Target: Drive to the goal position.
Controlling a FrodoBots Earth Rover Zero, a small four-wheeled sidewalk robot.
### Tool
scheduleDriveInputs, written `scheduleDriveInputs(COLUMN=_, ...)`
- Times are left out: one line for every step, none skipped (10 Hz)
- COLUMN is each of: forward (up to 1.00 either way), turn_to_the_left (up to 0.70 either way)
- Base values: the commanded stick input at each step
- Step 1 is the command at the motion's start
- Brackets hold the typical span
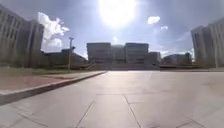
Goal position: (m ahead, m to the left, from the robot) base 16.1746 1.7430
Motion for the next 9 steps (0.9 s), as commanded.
scheduleDriveInputs(forward=1.0, turn_to_the_left=0.01)
scheduleDriveInputs(forward=1.0, turn_to_the_left=0.01)
scheduleDriveInputs(forward=1.0, turn_to_the_left=0.01)
scheduleDriveInputs(forward=1.0, turn_to_the_left=-0.08)
scheduleDriveInputs(forward=1.0, turn_to_the_left=-0.22)
scheduleDriveInputs(forward=1.0, turn_to_the_left=-0.35)
scheduleDriveInputs(forward=1.0, turn_to_the_left=-0.39)
scheduleDriveInputs(forward=1.0, turn_to_the_left=-0.11)
scheduleDriveInputs(forward=1.0, turn_to_the_left=0.01)
